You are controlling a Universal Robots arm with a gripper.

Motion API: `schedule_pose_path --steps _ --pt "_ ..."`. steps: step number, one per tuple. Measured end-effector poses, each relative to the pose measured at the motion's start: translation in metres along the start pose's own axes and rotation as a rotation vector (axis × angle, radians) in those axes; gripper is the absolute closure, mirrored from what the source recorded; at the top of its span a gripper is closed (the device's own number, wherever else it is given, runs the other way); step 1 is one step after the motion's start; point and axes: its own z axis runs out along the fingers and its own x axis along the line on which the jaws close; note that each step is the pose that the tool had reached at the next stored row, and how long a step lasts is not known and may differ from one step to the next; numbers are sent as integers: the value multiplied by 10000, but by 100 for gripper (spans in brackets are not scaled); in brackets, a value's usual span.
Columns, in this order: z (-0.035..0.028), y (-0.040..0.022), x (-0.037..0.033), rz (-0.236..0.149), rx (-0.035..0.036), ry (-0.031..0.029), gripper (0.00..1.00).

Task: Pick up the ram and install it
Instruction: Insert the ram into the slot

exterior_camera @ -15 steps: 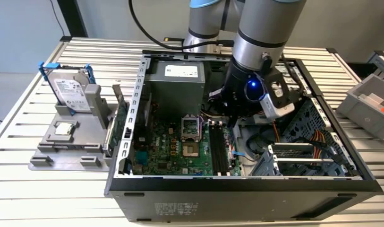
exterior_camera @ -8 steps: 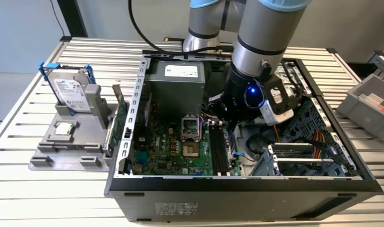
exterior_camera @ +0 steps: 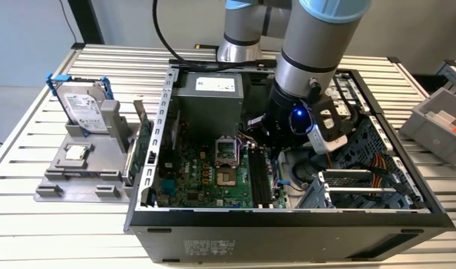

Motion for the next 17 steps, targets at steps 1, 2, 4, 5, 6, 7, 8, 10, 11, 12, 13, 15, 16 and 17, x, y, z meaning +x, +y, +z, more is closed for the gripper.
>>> schedule_pose_path --steps 1,2,4,5,6,7,8,10,11,12,13,15,16,17 --pt "6 -11 0 0 2 1 100" --pt "12 -26 -1 0 0 0 100" --pt "24 -54 -3 0 1 0 100" --pt "32 -64 -3 1 1 0 100" --pt "40 -72 -3 2 0 0 100" --pt "47 -80 -4 1 0 0 100" --pt "55 -86 -4 -1 0 0 100" --pt "73 -95 -4 -7 -2 0 100" --pt "85 -97 -4 -11 0 0 100" --pt "96 -98 -5 -14 0 0 100" --pt "101 -99 -4 -15 2 0 100" --pt "115 -100 -5 -20 3 0 100" --pt "127 -100 -5 -26 4 0 100" --pt "143 -100 -5 -33 4 0 100"
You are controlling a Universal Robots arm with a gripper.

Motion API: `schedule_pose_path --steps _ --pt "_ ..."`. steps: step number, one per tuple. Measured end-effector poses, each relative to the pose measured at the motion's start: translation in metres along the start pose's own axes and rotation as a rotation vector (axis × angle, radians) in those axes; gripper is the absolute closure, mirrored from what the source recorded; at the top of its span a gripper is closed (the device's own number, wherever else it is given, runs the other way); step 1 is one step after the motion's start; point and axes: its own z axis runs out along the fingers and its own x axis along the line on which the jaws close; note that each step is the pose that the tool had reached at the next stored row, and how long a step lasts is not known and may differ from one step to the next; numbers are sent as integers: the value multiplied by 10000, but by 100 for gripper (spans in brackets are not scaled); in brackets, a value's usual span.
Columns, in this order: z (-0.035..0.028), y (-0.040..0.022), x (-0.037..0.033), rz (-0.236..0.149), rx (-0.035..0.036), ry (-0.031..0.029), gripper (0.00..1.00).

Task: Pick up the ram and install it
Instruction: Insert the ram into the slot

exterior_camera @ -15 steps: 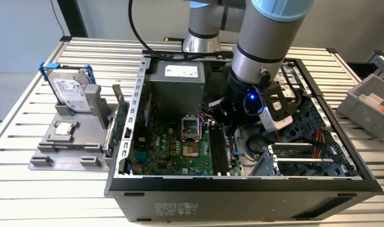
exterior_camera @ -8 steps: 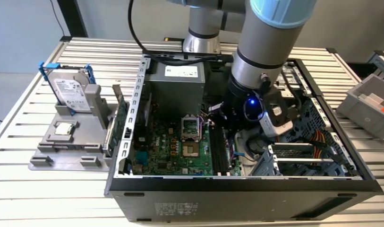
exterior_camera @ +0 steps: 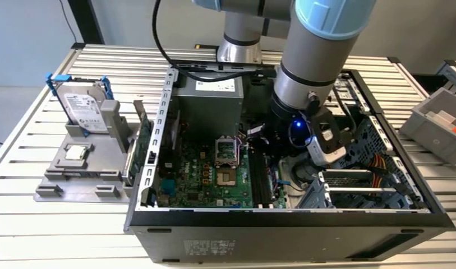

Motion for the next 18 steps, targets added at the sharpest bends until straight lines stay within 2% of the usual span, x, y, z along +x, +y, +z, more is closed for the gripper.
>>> schedule_pose_path --steps 1,5,11,18 --pt "47 -1 0 -24 3 0 100" --pt "88 -4 1 -55 10 -1 100" --pt "122 -29 0 -150 9 -1 100" --pt "159 -32 8 -177 27 -1 100"
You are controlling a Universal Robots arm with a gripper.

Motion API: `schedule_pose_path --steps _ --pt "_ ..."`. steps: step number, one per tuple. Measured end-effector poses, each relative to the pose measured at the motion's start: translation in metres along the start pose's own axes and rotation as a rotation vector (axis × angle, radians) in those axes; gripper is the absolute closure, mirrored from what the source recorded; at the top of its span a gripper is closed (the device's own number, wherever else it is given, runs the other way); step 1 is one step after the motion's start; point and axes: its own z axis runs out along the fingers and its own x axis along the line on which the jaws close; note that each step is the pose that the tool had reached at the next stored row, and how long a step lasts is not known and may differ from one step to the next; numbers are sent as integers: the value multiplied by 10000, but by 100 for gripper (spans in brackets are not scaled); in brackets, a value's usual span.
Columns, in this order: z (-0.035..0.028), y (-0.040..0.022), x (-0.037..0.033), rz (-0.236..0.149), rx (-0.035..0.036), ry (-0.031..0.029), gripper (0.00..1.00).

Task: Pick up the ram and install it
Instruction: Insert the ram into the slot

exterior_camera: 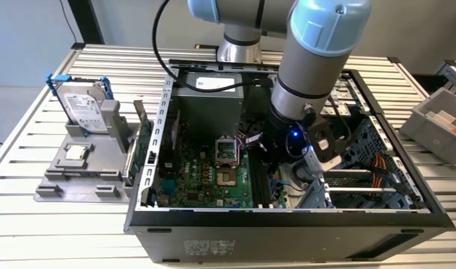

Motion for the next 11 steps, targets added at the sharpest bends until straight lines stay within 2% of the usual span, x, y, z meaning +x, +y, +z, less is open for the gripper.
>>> schedule_pose_path --steps 11 --pt "43 2 11 -7 92 -3 100"
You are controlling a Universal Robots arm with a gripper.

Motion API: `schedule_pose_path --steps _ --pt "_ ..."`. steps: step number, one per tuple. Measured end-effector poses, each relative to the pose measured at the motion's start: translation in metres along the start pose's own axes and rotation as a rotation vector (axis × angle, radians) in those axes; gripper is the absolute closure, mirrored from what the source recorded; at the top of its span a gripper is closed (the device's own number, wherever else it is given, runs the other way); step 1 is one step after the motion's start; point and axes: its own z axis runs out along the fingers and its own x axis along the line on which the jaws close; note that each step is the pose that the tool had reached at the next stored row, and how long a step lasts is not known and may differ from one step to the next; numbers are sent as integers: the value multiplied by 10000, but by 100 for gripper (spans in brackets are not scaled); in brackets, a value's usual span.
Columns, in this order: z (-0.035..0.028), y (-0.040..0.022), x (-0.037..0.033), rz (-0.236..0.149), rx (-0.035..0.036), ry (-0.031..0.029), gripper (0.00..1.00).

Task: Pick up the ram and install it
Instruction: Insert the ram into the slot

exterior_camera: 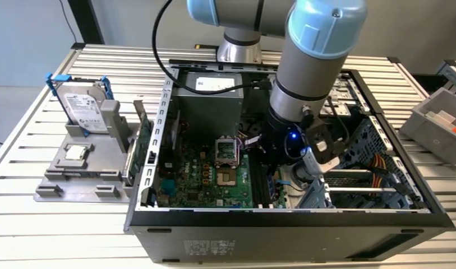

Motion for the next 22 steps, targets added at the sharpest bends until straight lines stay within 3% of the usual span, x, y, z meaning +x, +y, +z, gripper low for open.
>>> schedule_pose_path --steps 9,15,22 --pt "9 1 18 -2 10 -2 100" --pt "32 2 18 -2 123 -4 100" --pt "31 0 19 -2 136 -4 100"
